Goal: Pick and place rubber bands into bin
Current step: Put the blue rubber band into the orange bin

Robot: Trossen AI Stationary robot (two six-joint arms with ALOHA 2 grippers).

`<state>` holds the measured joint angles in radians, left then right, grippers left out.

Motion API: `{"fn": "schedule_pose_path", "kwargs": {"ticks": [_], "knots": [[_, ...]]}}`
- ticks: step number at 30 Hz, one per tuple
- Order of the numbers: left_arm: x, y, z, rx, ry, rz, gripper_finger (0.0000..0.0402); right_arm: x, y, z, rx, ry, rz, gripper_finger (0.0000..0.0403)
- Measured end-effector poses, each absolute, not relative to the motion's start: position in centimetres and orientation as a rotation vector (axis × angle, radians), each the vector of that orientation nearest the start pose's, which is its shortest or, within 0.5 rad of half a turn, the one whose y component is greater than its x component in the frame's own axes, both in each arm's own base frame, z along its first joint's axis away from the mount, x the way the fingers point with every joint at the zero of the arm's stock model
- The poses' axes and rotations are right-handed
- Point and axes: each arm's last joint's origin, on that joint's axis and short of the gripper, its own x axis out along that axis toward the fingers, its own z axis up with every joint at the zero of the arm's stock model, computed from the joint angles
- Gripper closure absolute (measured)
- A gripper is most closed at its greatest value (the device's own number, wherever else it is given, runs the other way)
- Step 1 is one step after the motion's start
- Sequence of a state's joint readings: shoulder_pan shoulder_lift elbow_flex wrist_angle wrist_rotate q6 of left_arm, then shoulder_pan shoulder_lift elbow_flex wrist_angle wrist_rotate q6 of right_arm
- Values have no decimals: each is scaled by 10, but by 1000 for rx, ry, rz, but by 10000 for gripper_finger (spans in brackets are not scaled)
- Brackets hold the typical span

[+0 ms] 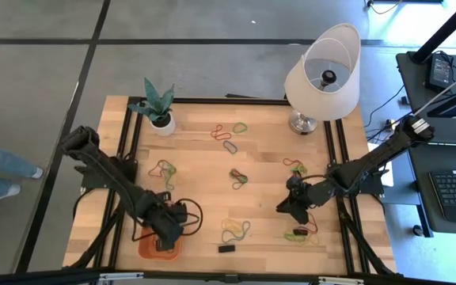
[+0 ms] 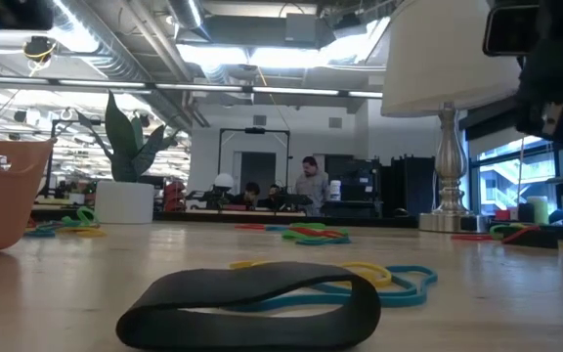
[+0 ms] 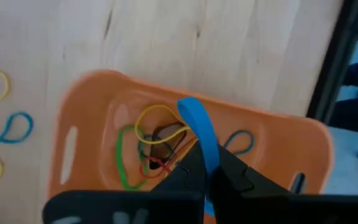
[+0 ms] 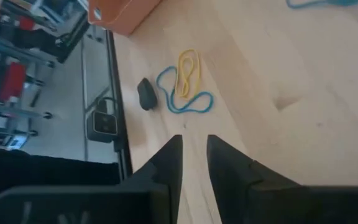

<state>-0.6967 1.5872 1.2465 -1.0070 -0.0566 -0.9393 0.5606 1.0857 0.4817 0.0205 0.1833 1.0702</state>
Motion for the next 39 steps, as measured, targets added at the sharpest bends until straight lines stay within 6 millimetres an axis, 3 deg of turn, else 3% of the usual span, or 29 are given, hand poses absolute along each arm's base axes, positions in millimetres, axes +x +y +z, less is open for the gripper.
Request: {"fn": "schedule_pose_path", "kwargs": {"ticks": [6,12,16,26,39], "knots": [[232,-205,217,-287,1492,156,399,183,108,193,829,630,71,340],[227,-207,192,-331,1574,230,397,183,109,194,802,618,88,346],[224,-208,192,-374,1595,256,381,183,109,195,795,615,90,346],[224,-208,193,-389,1595,257,295,184,109,195,769,613,99,346],[224,-207,193,-418,1596,295,244,184,108,194,736,610,101,346]]}}
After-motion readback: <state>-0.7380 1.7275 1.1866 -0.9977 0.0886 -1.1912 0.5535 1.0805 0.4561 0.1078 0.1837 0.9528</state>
